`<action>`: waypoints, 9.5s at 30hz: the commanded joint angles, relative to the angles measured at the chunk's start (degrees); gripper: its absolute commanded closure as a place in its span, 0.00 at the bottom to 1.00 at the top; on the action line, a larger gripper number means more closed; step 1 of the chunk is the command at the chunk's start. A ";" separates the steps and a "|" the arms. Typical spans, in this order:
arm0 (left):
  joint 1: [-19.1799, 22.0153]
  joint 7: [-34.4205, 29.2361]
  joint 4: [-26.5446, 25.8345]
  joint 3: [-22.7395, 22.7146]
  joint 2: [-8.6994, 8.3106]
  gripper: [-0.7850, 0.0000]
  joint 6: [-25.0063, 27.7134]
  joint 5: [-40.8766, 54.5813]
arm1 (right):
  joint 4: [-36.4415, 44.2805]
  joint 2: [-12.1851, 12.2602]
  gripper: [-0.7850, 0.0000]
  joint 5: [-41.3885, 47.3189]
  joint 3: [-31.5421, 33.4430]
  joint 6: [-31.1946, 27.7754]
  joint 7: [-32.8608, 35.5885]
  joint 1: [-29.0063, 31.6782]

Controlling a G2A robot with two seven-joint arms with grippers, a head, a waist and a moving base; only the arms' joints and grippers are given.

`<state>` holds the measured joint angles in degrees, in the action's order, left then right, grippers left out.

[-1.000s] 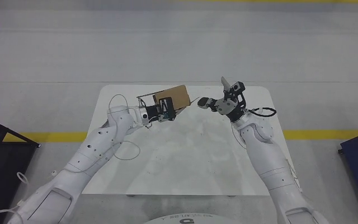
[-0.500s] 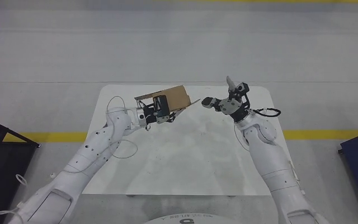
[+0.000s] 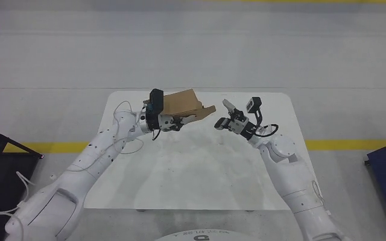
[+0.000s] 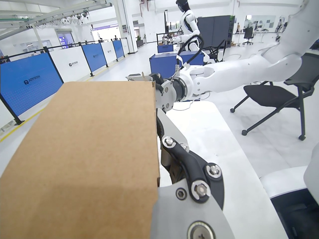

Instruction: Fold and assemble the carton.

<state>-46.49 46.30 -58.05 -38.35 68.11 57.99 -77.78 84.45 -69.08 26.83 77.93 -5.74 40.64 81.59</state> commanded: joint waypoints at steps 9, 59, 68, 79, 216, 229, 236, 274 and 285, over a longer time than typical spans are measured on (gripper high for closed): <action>4.01 -0.02 1.90 6.68 -1.22 1.00 0.01 5.97 | 0.80 -0.09 0.00 2.72 -0.07 -3.25 0.31 0.84; 7.33 -0.01 -4.08 14.49 -5.29 1.00 0.01 11.58 | 0.80 1.08 0.00 -2.31 -2.55 -3.12 7.53 0.49; 5.70 0.08 -4.99 11.34 -5.60 1.00 -0.09 13.39 | 1.18 1.55 0.00 -3.19 -1.92 -2.51 8.56 0.96; 4.32 -0.01 -6.87 10.34 -5.59 1.00 0.01 13.26 | 1.17 1.30 0.00 -3.79 -3.96 -1.77 5.13 -0.23; 9.94 -0.01 -5.83 22.40 -6.70 1.00 0.01 13.75 | -2.83 3.43 0.00 1.64 -2.22 -3.13 17.43 -2.05; 8.72 0.09 -6.84 20.49 -7.20 1.00 -0.10 13.40 | -1.97 3.52 0.00 2.10 -1.78 -2.68 15.49 -1.08; 6.74 -4.35 -8.68 18.28 -7.25 1.00 -0.53 15.78 | -0.38 3.86 0.00 -1.41 -2.76 -3.81 17.13 -0.40; 11.36 -3.47 -12.38 28.61 -8.27 1.00 0.01 19.53 | -5.91 4.60 0.00 -2.92 -8.68 -4.71 30.55 -7.09; 12.34 -7.40 -9.94 28.61 -8.98 1.00 0.01 18.80 | -6.37 6.13 0.00 3.33 -0.68 -7.85 29.21 -2.66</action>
<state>-34.50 41.52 -68.95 -9.74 59.17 58.00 -58.91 77.98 -63.07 29.50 76.55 -13.13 69.70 78.43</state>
